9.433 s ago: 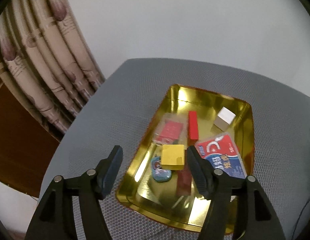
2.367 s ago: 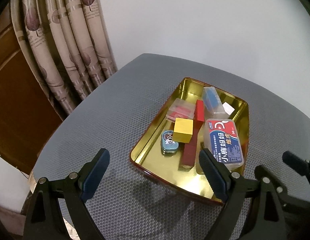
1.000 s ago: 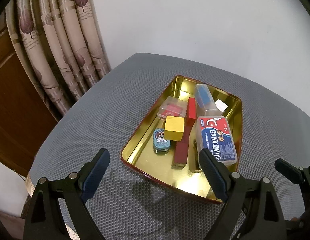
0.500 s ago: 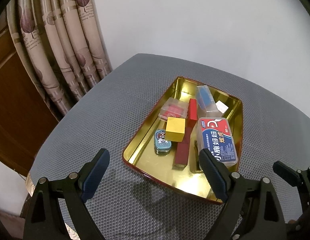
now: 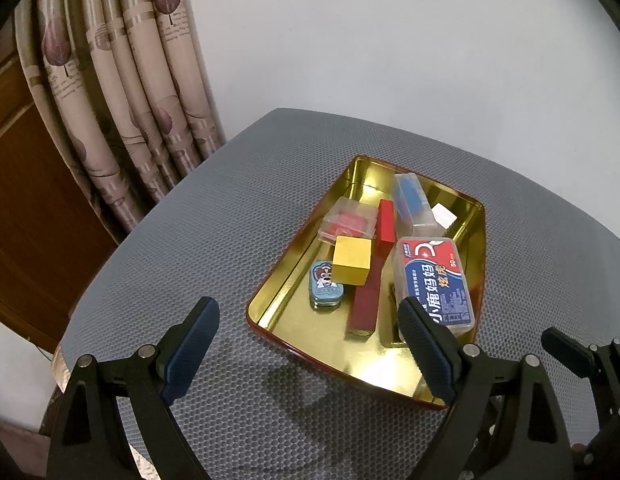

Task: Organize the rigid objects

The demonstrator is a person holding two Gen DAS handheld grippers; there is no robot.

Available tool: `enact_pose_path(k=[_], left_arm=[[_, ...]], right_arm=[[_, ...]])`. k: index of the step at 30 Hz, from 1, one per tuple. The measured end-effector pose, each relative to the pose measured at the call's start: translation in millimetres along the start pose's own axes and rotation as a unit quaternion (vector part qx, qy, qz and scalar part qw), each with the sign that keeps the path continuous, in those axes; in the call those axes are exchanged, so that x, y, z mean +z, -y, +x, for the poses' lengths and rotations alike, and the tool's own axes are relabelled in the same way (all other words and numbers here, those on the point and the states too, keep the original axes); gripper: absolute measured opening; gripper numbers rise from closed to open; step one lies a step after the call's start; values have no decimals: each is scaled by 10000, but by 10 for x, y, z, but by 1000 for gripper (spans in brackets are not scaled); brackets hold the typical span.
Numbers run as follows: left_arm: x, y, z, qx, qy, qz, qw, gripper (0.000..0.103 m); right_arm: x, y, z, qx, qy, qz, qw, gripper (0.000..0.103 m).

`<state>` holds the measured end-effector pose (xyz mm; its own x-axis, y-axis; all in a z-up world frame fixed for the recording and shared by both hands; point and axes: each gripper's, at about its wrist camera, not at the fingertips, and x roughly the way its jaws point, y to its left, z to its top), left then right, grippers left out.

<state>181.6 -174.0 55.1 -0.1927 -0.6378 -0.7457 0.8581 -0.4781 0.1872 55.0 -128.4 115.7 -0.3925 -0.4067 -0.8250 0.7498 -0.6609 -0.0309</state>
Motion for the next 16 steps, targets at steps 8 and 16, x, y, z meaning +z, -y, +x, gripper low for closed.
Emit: enact_pose_path(k=[8, 16], left_arm=[[6, -23, -10, -37, 3, -14, 10000, 89], [18, -58, -36, -18, 17, -11, 10000, 89]], right_arm=[[-1, -20, 17, 13, -15, -7, 10000, 77], [0, -19, 25, 24, -18, -4, 10000, 77]])
